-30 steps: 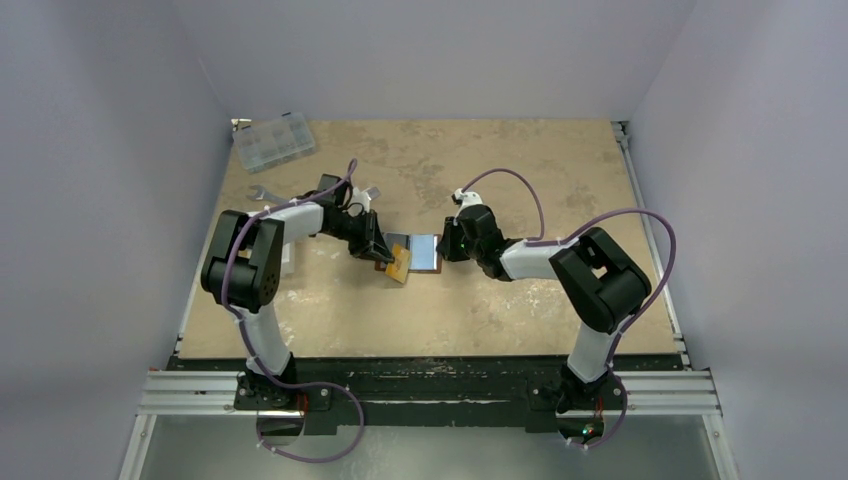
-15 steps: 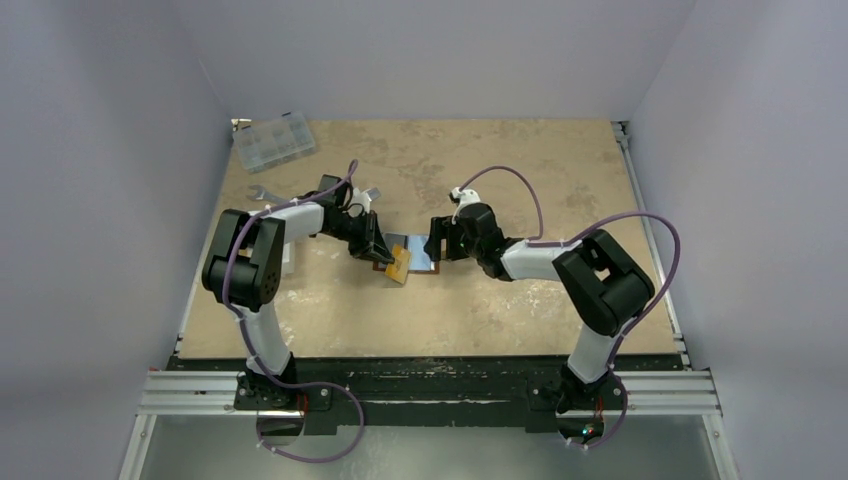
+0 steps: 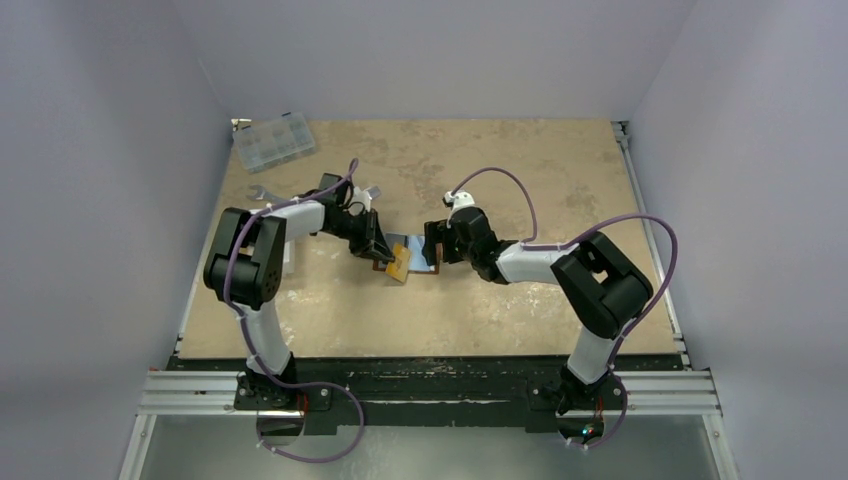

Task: Put the credit cards into the card holder
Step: Insert the credit card into the card holder.

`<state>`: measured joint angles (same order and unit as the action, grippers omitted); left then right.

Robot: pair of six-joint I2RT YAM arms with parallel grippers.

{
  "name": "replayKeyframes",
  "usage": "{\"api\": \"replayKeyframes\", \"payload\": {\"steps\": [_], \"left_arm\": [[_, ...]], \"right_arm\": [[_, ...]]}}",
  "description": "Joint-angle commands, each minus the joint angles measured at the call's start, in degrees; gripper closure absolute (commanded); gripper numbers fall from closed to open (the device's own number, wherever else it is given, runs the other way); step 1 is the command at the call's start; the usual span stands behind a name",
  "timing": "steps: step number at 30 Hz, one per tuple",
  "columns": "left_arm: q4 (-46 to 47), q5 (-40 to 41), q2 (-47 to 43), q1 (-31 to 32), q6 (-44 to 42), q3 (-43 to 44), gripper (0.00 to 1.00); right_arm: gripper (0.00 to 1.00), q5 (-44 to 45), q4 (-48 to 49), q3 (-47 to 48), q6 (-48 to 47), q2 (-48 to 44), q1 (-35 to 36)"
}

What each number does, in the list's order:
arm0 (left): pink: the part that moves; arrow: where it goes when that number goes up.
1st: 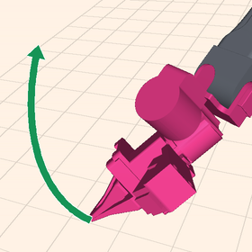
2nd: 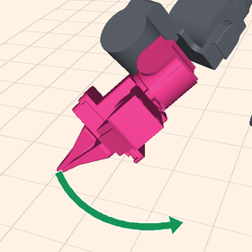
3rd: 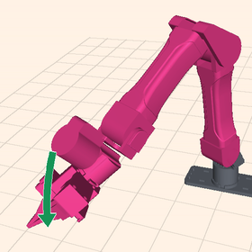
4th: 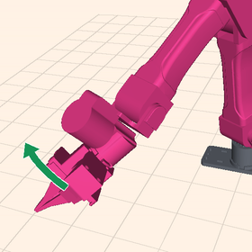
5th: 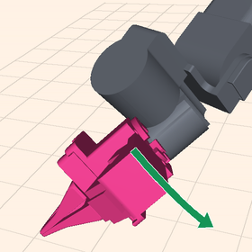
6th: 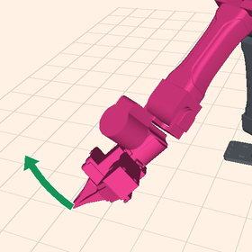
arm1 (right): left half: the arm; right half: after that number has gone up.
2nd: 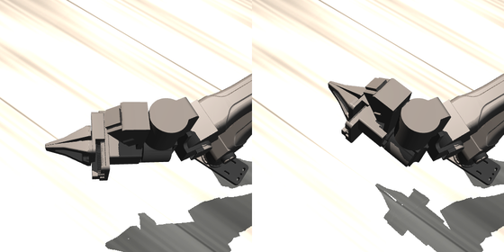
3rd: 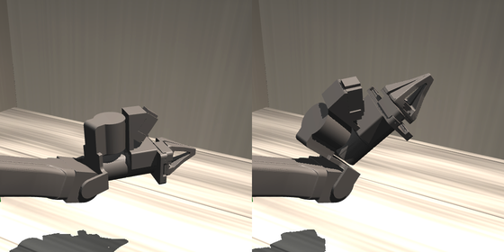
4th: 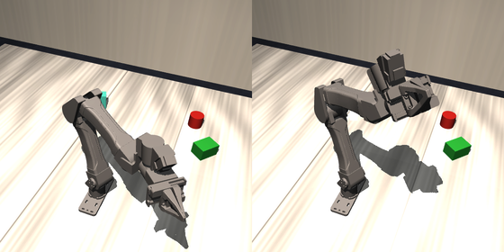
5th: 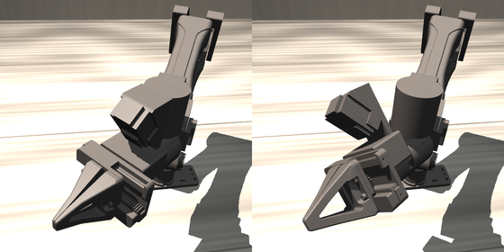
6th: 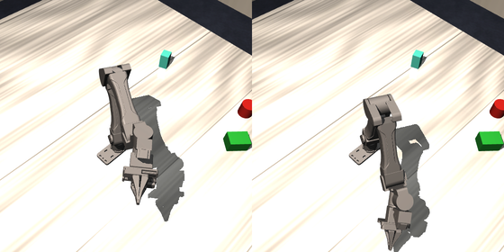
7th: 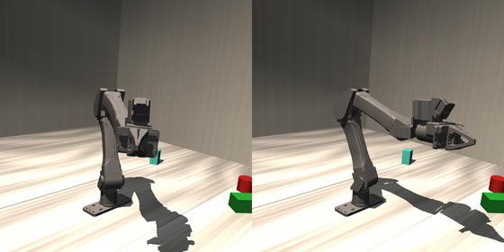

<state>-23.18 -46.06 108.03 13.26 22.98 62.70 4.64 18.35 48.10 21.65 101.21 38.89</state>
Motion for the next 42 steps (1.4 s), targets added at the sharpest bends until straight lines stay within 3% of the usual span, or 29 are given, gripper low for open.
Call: {"api": "replayKeyframes", "payload": {"steps": [1,14,24,36,42], "left_arm": [[1.8,-2.0,1.9,-0.2,-0.7,2.9,1.0],[5.4,-5.1,6.9,-0.5,1.1,6.1,1.0],[12.4,-1.8,7.2,-0.5,7.6,4.6,1.0],[22.2,0.8,4.6,0.0,16.2,-1.5,1.0],[27.4,2.5,2.3,0.3,19.5,-5.6,1.0]], "right_arm": [[0.12,1.4,-2.1,1.4,0.6,-0.4,0.1],[0.14,-0.1,-1.4,-0.2,3.7,0.0,-2.8],[0.39,-10.4,2.6,-2.2,6.4,1.2,-6.8],[0.86,-17.1,4.9,-1.9,6.7,3.3,-6.8],[1.0,-17.4,5.0,-1.9,6.7,3.3,-6.8]]}}
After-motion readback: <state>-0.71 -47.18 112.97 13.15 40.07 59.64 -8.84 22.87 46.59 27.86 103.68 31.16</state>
